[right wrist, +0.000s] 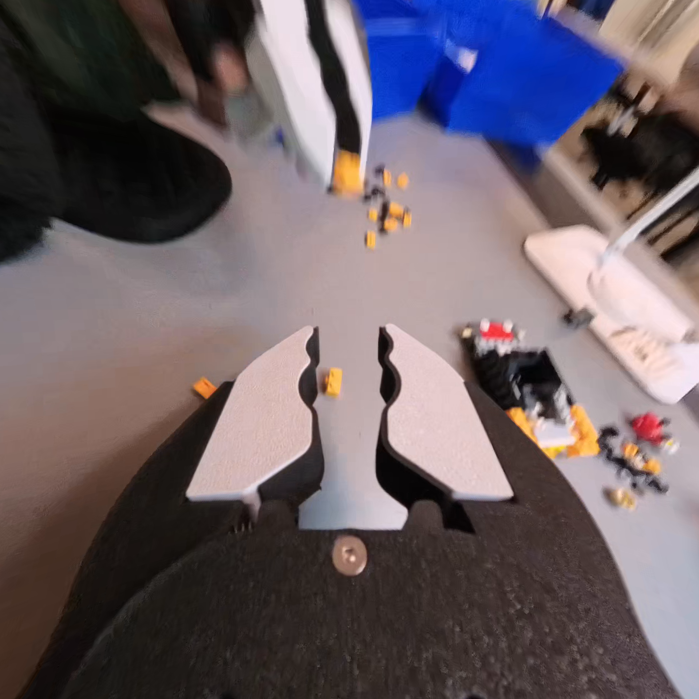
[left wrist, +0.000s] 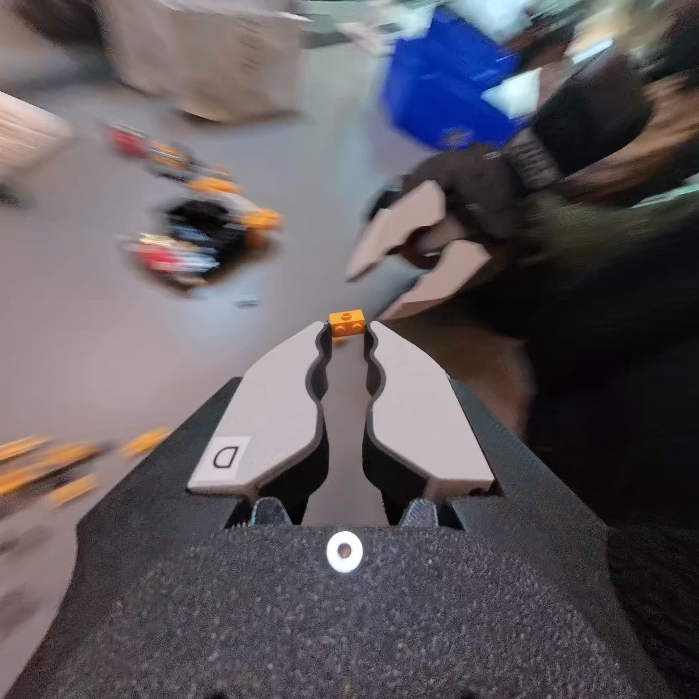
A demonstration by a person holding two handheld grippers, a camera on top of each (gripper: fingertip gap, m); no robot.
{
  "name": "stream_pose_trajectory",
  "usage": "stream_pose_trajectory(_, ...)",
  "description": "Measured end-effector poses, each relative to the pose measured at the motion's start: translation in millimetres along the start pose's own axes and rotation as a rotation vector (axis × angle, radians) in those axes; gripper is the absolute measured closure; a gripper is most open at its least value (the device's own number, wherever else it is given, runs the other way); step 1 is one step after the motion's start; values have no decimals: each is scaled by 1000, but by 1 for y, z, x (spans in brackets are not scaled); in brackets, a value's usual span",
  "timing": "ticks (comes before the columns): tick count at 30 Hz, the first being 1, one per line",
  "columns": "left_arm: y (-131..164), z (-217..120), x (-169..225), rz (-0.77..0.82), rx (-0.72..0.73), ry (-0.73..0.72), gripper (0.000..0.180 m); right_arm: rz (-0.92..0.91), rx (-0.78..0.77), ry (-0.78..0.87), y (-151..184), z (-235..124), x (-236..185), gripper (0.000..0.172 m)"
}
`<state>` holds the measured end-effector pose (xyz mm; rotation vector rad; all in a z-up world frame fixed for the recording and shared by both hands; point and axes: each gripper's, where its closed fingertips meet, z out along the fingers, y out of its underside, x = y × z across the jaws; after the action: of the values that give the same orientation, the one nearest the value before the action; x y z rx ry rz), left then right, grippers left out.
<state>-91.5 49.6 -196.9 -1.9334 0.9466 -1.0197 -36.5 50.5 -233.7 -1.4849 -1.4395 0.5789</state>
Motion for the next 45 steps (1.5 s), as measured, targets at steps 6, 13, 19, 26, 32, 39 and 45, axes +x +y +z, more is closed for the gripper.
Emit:
stream_pose_trajectory(6,2,-155,-96,97,-194,-918,164,106,-313,-83,52,20,-6,140)
stream_pose_trajectory(13,53,-206,-121,-145,-374,-1015,164,156,-384,-102,59,22,-11,163)
stream_pose_trajectory(19,64,-223,-126,-184,-414,-1080,139,122,-298,-90,47,20,-8,163)
stream_pose_trajectory(26,20,-190,-101,-12,-199,-898,143,12,-81,1,10,13,0,163)
stream_pose_trajectory(32,-6,-45,14,-41,7,65,139,-198,192,96,-43,-6,-8,163)
stream_pose_trajectory(39,3,11,51,-266,8,369,150,-330,241,103,-59,-7,-27,163)
stream_pose_trajectory(45,8,15,53,-183,-18,323,170,-347,221,99,-57,-5,-31,163)
